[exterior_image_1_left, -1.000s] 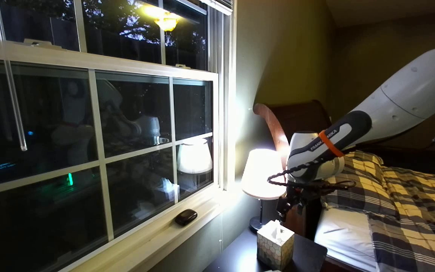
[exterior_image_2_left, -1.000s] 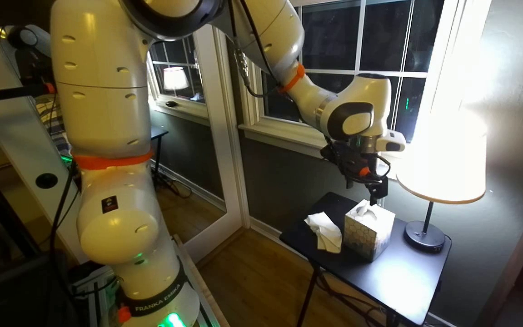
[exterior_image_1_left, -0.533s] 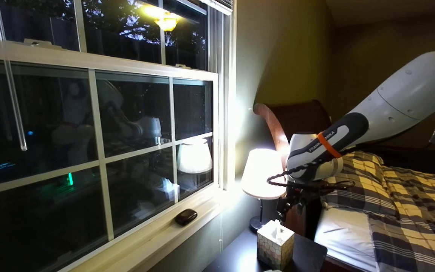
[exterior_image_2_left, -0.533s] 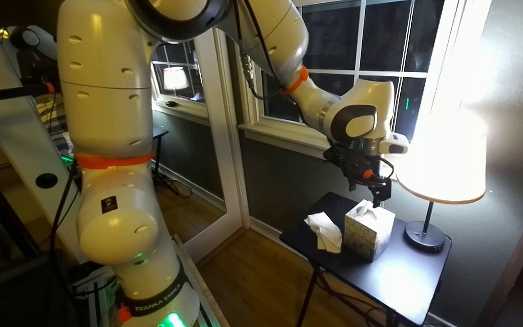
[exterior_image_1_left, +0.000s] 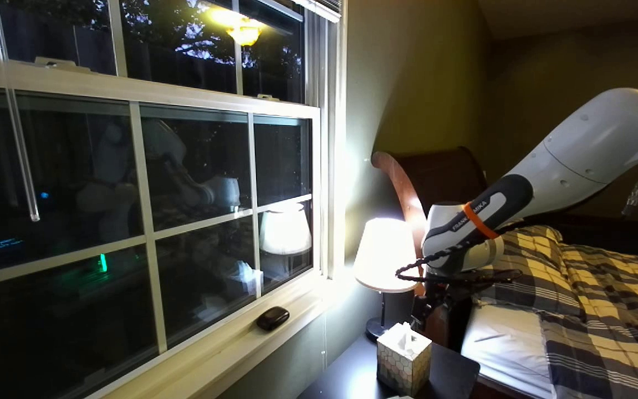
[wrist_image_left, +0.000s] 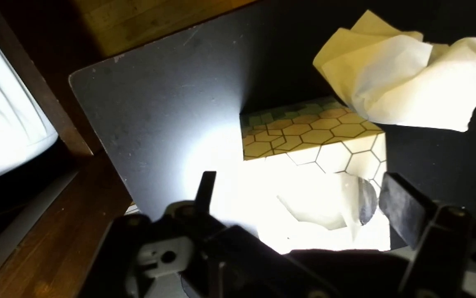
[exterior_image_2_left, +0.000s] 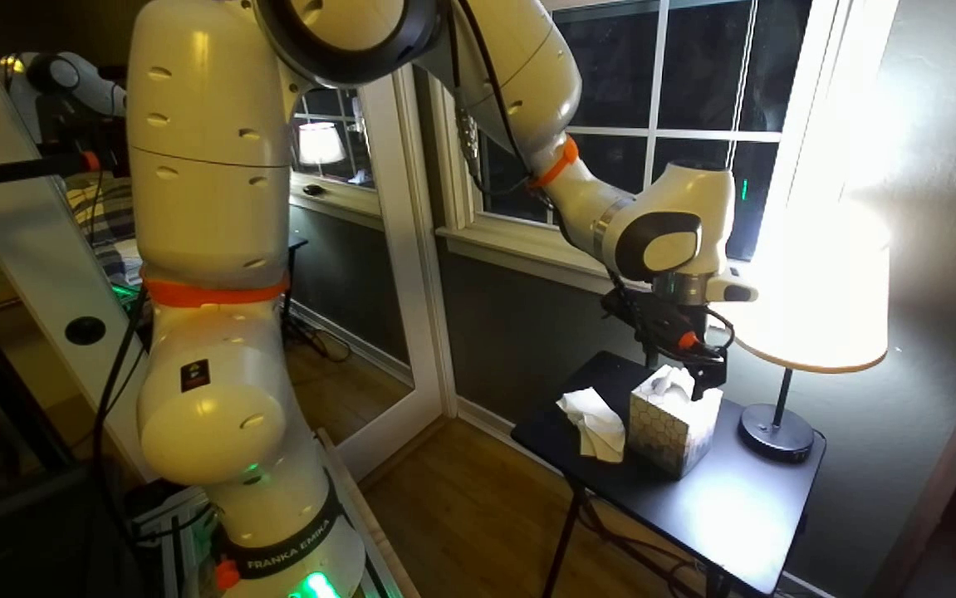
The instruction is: Put the tissue box on the windowsill.
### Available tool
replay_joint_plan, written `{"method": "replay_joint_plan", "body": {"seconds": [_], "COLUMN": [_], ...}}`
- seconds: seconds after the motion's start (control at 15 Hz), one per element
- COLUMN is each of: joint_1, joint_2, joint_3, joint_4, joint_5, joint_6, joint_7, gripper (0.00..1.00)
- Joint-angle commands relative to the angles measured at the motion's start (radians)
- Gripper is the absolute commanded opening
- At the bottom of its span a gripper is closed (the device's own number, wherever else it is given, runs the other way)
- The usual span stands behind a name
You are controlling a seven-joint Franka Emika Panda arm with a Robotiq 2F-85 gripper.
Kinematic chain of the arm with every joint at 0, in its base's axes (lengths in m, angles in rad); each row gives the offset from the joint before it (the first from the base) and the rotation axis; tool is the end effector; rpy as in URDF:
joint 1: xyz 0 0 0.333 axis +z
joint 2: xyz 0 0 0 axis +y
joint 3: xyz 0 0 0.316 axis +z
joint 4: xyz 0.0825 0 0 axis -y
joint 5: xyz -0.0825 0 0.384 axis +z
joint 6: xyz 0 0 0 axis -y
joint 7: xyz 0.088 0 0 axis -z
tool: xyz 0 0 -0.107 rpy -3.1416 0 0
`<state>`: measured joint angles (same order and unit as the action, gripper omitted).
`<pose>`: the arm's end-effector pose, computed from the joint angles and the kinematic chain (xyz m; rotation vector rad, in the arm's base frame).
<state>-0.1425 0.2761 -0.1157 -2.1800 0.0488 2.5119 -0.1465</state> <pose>0.5477 -0.1446 0.2686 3.1190 -0.2266 0.0886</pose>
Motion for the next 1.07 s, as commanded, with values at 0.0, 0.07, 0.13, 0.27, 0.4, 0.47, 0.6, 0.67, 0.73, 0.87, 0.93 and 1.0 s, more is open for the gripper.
{"method": "replay_joint_plan", "body": {"seconds": [0.0, 0.07, 0.13, 0.27, 0.4, 0.47, 0.6, 0.67, 0.73, 0.87, 0.93, 1.0], "joint_1": [-0.031, -0.037, -0.039, -0.047, -0.049, -0.052, -0.054, -0.055, -0.059, -0.068, -0.072, -0.079], "joint_2": [0.070, 0.086, 0.101, 0.132, 0.158, 0.169, 0.191, 0.199, 0.208, 0.224, 0.231, 0.236], "joint_3": [0.010, 0.014, 0.012, 0.020, 0.022, 0.025, 0.024, 0.025, 0.027, 0.035, 0.040, 0.051], "joint_4": [0.049, 0.059, 0.070, 0.093, 0.111, 0.121, 0.139, 0.147, 0.155, 0.169, 0.174, 0.178], "joint_5": [0.012, 0.015, 0.006, 0.010, 0.003, 0.004, -0.001, 0.000, 0.001, 0.008, 0.008, 0.013], "joint_6": [0.061, 0.085, 0.099, 0.117, 0.123, 0.122, 0.126, 0.128, 0.130, 0.132, 0.135, 0.136], "joint_7": [-0.039, -0.047, -0.046, -0.055, -0.055, -0.058, -0.056, -0.057, -0.059, -0.068, -0.075, -0.093], "gripper": [1.00, 1.00, 1.00, 1.00, 0.93, 0.76, 0.63, 0.62, 0.61, 0.71, 0.73, 0.75]}}
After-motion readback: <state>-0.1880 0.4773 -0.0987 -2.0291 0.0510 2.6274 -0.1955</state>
